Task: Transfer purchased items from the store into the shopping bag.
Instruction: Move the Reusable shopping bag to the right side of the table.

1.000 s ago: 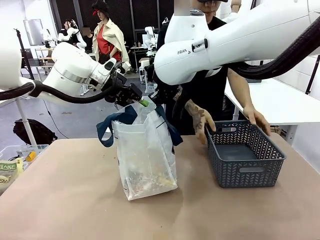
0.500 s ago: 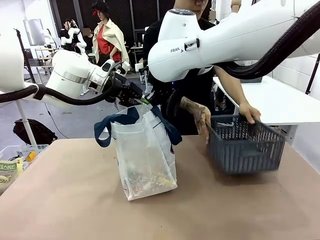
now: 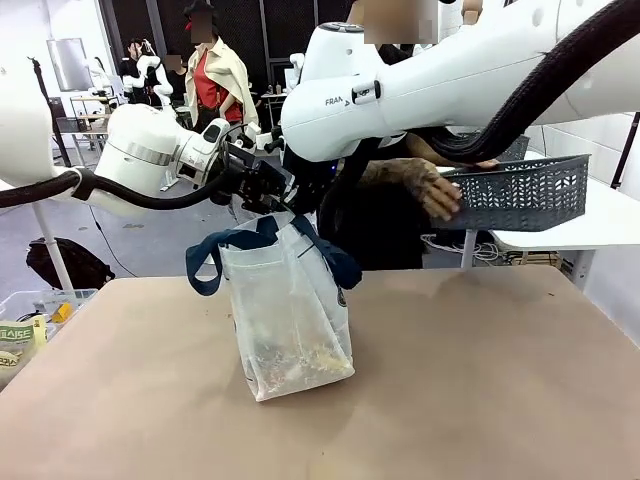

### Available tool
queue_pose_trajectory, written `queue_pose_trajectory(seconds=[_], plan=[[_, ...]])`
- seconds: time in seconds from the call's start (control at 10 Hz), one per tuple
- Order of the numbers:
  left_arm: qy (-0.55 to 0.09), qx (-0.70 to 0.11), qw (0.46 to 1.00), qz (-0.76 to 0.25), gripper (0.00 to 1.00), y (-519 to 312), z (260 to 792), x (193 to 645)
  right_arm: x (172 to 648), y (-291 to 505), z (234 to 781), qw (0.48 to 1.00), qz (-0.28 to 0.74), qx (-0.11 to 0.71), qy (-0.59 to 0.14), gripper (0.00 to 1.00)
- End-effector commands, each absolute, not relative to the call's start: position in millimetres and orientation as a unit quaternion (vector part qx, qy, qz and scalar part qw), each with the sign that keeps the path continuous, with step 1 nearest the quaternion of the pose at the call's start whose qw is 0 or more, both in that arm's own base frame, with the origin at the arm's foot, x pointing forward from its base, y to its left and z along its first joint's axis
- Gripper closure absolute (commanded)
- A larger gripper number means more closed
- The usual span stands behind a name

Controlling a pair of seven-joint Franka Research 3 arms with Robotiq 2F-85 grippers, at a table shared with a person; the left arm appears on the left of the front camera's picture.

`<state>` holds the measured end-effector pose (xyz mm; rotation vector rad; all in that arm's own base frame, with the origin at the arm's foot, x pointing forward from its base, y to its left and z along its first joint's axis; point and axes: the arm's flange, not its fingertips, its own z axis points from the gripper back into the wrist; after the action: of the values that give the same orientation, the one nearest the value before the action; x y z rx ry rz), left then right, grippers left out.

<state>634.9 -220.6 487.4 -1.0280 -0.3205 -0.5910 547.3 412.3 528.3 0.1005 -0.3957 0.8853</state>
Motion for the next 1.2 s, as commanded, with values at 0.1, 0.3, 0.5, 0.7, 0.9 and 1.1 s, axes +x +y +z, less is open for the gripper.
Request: queue_pose_trajectory(seconds=[0.1, 0.3, 0.5, 0.7, 0.9, 1.1], plan=[[-0.143, -0.489, 0.814, -0.278, 0.47, -219, 487, 643, 556, 429, 530, 0.871, 0.453, 0.03, -0.187, 1.0], [-0.136, -0.486, 0.817, -0.28, 0.47, -222, 486, 642, 553, 439, 530, 0.865, 0.465, 0.027, -0.188, 1.0], [-0.128, -0.478, 0.823, -0.281, 0.47, -224, 486, 644, 552, 445, 530, 0.859, 0.476, 0.025, -0.188, 1.0], [-0.122, -0.49, 0.812, -0.294, 0.47, -224, 485, 645, 553, 453, 527, 0.853, 0.489, 0.023, -0.178, 1.0], [-0.112, -0.499, 0.809, -0.289, 0.47, -226, 482, 647, 552, 456, 524, 0.851, 0.494, 0.022, -0.177, 1.0], [-0.106, -0.5, 0.812, -0.283, 0.47, -227, 481, 651, 551, 457, 524, 0.847, 0.499, 0.022, -0.182, 1.0]])
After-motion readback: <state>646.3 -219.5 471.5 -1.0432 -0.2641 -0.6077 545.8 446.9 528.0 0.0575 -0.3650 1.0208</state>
